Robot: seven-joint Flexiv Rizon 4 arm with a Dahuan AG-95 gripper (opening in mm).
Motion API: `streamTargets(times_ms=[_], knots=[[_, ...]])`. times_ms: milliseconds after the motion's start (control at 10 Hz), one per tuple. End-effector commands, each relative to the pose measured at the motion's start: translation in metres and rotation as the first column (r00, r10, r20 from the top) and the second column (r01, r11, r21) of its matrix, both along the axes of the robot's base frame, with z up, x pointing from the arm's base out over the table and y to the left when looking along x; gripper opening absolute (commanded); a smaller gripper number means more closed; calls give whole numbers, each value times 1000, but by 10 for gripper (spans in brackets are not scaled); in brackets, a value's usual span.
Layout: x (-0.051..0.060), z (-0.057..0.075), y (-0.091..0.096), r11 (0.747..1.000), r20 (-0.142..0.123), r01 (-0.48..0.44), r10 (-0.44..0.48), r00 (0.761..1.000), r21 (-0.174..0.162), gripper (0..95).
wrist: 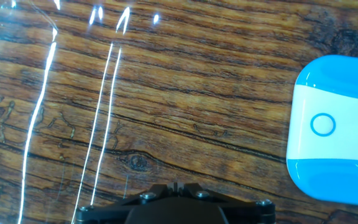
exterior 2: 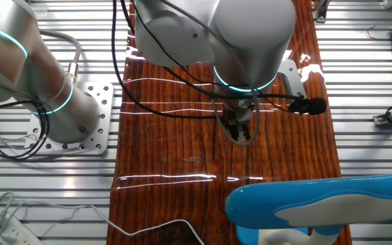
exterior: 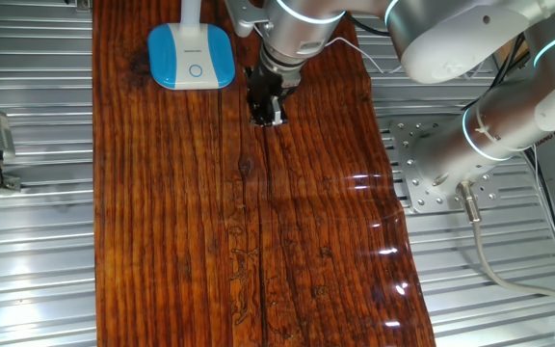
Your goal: Turn on the desk lamp by pressing the button
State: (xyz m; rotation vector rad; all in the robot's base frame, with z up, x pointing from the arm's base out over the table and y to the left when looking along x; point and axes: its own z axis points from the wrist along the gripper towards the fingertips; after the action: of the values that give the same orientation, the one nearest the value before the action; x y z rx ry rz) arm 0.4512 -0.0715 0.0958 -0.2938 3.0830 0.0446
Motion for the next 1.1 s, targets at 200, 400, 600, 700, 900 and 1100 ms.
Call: streamTargets(times_ms=[200, 400, 600, 700, 900, 1100], knots=[[0, -1, 0, 1000, -3, -7, 7, 1000, -1, 0], [0, -1, 0, 1000, -4, -10, 10, 1000, -2, 0], [0, -1, 0, 1000, -4, -15, 15, 1000, -2, 0], [0, -1, 0, 1000, -4, -18, 18, 1000, -4, 0], [0, -1, 0, 999, -2, -37, 37, 999, -12, 0], [1, -2, 1, 999, -3, -30, 30, 1000, -15, 0]])
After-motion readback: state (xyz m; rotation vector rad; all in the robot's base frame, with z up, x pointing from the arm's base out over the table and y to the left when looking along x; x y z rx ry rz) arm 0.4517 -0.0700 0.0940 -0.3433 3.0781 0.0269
